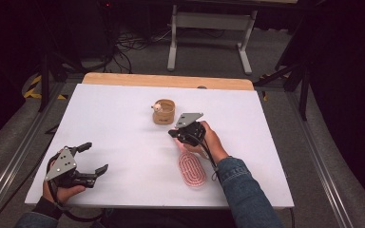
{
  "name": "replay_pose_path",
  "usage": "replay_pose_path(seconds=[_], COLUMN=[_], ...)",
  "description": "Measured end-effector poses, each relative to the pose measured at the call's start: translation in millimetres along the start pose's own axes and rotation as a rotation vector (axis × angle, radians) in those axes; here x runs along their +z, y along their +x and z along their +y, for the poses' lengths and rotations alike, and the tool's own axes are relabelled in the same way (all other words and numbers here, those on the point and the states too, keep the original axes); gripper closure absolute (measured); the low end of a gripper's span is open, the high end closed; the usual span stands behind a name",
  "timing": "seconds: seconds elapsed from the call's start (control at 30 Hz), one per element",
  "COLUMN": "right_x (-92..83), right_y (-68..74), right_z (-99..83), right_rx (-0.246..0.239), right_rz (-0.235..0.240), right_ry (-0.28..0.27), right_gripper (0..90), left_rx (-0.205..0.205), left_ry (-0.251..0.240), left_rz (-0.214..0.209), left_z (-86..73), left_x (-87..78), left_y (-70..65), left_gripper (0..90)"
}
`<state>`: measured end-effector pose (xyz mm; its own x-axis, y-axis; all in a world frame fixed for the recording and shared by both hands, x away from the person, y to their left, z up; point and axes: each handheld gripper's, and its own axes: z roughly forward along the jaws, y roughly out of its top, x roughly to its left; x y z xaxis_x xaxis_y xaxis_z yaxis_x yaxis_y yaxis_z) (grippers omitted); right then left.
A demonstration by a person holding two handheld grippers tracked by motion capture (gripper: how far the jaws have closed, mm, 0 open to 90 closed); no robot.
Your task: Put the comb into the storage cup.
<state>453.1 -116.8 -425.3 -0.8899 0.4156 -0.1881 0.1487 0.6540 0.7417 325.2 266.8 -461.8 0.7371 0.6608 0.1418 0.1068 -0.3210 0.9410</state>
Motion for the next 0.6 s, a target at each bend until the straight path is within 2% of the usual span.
replay_pose_path(seconds=[0.07,0.13,0.17,0.2,0.27,0.33,0.4,0.47,0.53,0.6], right_x=[3.4,14.0,14.0,20.4,23.2,30.3,31.4,33.8,34.3,34.2], right_y=[0.8,0.9,0.9,-0.7,-1.9,-5.3,-6.1,-9.6,-10.4,-13.6], right_z=[1.4,4.0,4.0,3.8,3.0,-1.7,-2.9,-6.8,-8.3,-16.3], right_rx=[-0.007,-0.036,-0.036,-0.038,-0.039,-0.033,-0.034,-0.02,-0.016,-0.002], right_rz=[0.002,0.008,0.008,0.01,0.01,0.005,0.005,-0.019,-0.024,-0.029], right_ry=[0.005,0.043,0.043,0.074,0.09,0.142,0.149,0.161,0.167,0.183], right_gripper=[90.0,90.0,90.0,90.0,90.0,90.0,90.0,90.0,90.0,90.0], left_rx=[-0.002,-0.005,-0.005,-0.004,-0.005,-0.004,-0.005,-0.008,-0.008,-0.008], left_ry=[0.0,0.0,-0.001,-0.001,0.0,0.0,0.002,0.002,-0.002,-0.002], left_rz=[-0.003,-0.003,-0.003,-0.003,-0.003,-0.003,-0.003,0.0,0.001,0.005], left_z=[-0.2,-0.3,-0.4,-0.5,-0.6,-0.7,-0.7,-0.8,-0.9,-1.5], left_x=[0.2,0.0,-0.2,-0.6,-0.7,-0.8,-1.1,-1.4,-2.5,-2.9], left_y=[-0.1,0.1,0.3,0.4,0.3,0.2,0.3,0.0,0.8,1.6], left_gripper=[8.1,8.2,8.2,8.2,8.2,8.3,8.3,8.6,8.6,8.6])
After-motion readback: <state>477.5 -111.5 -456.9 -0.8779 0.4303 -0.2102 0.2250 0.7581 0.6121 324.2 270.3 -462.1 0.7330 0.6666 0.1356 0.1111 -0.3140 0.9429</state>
